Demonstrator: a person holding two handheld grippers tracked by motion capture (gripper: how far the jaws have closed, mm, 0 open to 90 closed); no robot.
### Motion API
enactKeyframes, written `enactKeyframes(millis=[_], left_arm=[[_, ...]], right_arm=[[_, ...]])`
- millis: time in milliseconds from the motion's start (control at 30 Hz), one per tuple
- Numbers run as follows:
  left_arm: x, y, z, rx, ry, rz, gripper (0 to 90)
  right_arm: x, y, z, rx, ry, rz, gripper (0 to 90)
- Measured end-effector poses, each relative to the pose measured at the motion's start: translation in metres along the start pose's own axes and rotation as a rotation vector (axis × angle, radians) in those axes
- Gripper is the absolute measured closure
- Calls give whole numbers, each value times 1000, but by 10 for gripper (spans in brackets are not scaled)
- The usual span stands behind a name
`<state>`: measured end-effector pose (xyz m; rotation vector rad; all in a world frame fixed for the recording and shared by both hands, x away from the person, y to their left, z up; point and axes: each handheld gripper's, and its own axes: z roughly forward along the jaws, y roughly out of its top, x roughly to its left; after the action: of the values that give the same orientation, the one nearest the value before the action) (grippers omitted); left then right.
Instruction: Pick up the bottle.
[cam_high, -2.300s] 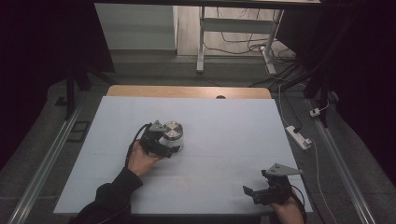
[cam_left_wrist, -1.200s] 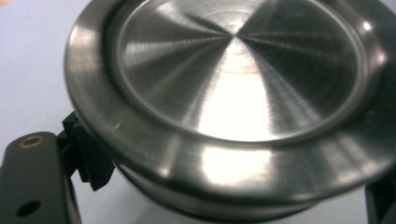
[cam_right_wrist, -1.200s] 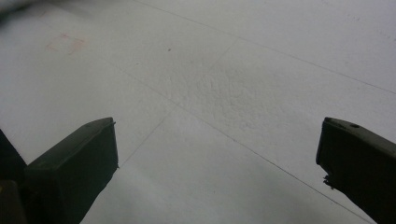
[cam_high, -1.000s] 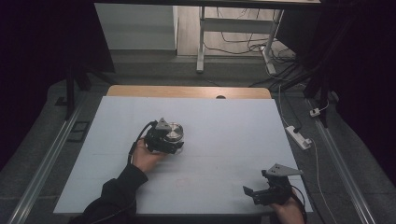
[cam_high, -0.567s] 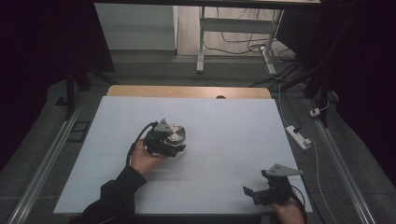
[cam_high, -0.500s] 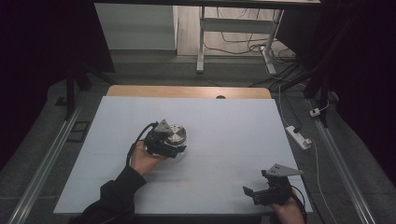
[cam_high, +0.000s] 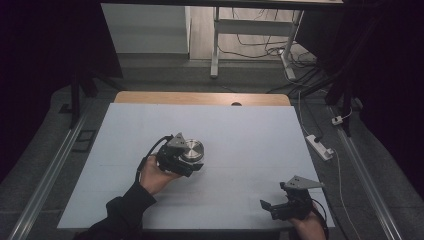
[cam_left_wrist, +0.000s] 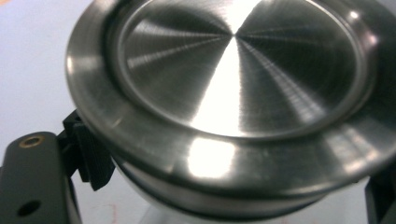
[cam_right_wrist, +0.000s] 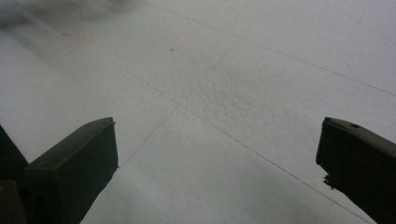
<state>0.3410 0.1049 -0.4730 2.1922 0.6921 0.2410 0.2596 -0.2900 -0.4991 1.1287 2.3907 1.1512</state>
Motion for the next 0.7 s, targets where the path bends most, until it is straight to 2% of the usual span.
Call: enactKeyframes(millis=[367, 700], left_arm=[[-17, 6, 0, 8, -45, 30, 150], [-20, 7, 0, 13, -53, 34, 150]], right_arm=[[0, 0, 0, 3, 0, -2, 0], [0, 0, 0, 3, 2, -4, 0]])
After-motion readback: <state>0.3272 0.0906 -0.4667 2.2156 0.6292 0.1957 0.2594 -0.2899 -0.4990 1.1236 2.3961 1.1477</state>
